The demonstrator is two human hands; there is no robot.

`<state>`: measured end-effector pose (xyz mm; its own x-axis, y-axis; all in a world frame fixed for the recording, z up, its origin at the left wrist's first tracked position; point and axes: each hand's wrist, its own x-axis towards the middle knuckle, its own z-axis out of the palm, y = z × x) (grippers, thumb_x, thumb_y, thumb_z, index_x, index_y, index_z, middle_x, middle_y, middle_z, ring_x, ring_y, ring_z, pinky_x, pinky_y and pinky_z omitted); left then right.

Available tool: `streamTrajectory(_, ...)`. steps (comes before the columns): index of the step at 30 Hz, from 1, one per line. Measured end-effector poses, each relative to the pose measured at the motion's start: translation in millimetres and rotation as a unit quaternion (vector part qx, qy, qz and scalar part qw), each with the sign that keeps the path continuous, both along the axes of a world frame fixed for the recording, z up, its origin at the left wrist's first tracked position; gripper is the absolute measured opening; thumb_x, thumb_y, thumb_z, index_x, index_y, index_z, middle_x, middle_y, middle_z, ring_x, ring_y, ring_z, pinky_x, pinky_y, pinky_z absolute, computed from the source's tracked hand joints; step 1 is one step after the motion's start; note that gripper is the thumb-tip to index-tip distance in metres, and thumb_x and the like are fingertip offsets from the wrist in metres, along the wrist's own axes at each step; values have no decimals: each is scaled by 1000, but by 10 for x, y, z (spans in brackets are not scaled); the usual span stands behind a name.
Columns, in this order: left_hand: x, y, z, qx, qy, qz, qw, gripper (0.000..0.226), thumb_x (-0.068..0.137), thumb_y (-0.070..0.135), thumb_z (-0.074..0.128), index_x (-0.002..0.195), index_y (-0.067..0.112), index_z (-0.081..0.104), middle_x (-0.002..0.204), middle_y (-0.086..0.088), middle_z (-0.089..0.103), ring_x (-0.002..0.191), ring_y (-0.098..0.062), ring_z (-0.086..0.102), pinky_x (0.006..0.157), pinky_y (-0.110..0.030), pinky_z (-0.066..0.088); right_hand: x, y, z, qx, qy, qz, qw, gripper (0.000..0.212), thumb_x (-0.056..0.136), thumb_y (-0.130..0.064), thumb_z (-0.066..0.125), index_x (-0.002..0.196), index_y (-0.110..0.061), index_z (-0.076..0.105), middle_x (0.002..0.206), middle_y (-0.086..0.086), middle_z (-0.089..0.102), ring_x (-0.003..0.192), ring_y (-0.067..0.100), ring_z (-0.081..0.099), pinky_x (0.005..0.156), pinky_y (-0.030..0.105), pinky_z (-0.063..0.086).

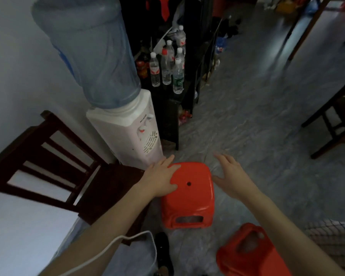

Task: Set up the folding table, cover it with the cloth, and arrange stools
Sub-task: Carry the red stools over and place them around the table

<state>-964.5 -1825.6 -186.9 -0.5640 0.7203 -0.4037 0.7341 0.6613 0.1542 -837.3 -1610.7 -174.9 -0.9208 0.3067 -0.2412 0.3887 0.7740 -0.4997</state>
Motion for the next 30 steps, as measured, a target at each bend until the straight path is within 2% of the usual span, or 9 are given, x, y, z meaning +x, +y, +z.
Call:
streamTrajectory(3, -335, 46, -135, -13, -18, -32, 999, 76, 89, 44, 57, 154, 31, 19, 163, -3, -3, 149, -25, 3, 118, -48, 16, -149, -33, -101, 10, -10, -29, 999, 74, 85, -20, 70, 149, -13, 33, 155, 15, 28, 143, 32, 28, 116, 41, 26)
streamTrajectory(8, -845, 106, -545, -28, -37, -59, 997, 75, 89, 40, 57, 154, 30, 19, 163, -4, -7, 149, -27, 1, 118, -48, 15, -350, -75, -416, -27, 21, -108, 994, 71, 79, -12, 75, 143, -13, 44, 153, 17, 32, 142, 31, 32, 115, 40, 29)
streamTrajectory(13, -1110, 226, -1147, -12, -72, -79, 994, 70, 90, 39, 56, 153, 30, 24, 163, -3, 0, 148, -23, 10, 117, -44, 21, -475, -94, -860, -30, -2, -137, 990, 64, 80, -16, 72, 139, -17, 47, 155, 11, 30, 141, 27, 32, 112, 37, 31)
streamTrajectory(16, -1234, 332, -1597, -39, -77, -97, 992, 73, 90, 37, 56, 154, 28, 21, 163, -5, -2, 149, -24, 8, 118, -43, 19, -576, -90, -1256, -38, -26, -140, 989, 62, 82, -17, 70, 139, -16, 46, 156, 10, 27, 141, 28, 31, 113, 36, 30)
streamTrajectory(21, -1288, 432, -2442, -67, -92, -41, 993, 75, 90, 38, 56, 154, 27, 17, 163, 0, -3, 148, -27, 10, 118, -46, 21, -739, -109, -2093, -66, -63, -136, 987, 60, 82, -15, 69, 138, -16, 48, 154, 12, 28, 138, 31, 35, 112, 36, 33)
streamTrajectory(24, -1169, 361, -2916, -81, -104, -6, 991, 82, 91, 42, 55, 155, 26, 7, 163, 4, -5, 148, -27, 10, 115, -49, 25, -802, -128, -2576, -79, -89, -135, 984, 59, 82, -16, 69, 138, -12, 48, 154, 16, 27, 140, 32, 32, 114, 36, 30)
streamTrajectory(30, -917, 244, -3595, -84, -149, 94, 981, 90, 91, 55, 51, 154, 32, -9, 159, 17, -20, 145, -43, 8, 114, -54, 23, -913, -156, -3292, -56, -121, -131, 982, 62, 82, -23, 69, 139, -16, 45, 158, 14, 18, 140, 35, 28, 112, 42, 30)
